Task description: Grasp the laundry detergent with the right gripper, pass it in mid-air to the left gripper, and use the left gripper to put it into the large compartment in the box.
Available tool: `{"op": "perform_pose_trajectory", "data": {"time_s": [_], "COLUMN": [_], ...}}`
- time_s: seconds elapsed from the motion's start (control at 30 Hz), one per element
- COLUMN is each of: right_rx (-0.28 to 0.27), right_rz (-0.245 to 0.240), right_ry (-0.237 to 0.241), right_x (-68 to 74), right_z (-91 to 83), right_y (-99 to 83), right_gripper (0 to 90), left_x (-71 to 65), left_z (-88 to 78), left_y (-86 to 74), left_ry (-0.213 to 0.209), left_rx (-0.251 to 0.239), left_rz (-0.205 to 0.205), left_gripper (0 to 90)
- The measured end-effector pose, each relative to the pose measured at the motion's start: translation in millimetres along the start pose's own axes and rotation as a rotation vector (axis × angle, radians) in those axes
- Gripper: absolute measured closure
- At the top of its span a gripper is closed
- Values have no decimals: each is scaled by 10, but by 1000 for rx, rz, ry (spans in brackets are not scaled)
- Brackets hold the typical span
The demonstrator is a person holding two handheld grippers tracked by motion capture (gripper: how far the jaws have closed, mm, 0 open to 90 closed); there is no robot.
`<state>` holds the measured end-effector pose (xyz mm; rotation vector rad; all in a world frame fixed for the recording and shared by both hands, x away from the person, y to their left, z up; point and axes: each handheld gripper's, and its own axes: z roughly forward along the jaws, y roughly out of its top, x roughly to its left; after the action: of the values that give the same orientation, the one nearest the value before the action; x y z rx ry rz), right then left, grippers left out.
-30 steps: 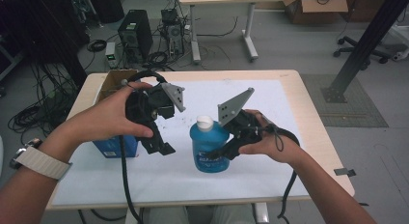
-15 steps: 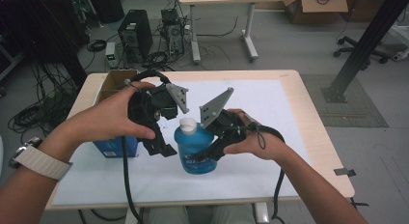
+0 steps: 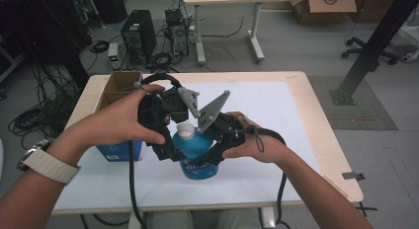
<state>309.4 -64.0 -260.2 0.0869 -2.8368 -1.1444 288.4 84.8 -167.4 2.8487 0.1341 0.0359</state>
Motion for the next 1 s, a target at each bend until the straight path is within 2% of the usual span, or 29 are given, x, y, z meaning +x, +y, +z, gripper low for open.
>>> {"op": "perform_pose_trajectory", "data": {"time_s": [0.5,1.0], "right_rx": [5,4], "right_rz": [-3,12], "right_ry": [4,1], "right_x": [0,-11], "right_z": [14,5], "right_y": [27,21], "right_gripper": [434,434], "left_x": [29,58], "left_z": [81,131], "left_y": [40,57], "left_ry": [11,0], "left_rx": [-5,-7], "left_rz": [22,32], "left_gripper": [80,135]}}
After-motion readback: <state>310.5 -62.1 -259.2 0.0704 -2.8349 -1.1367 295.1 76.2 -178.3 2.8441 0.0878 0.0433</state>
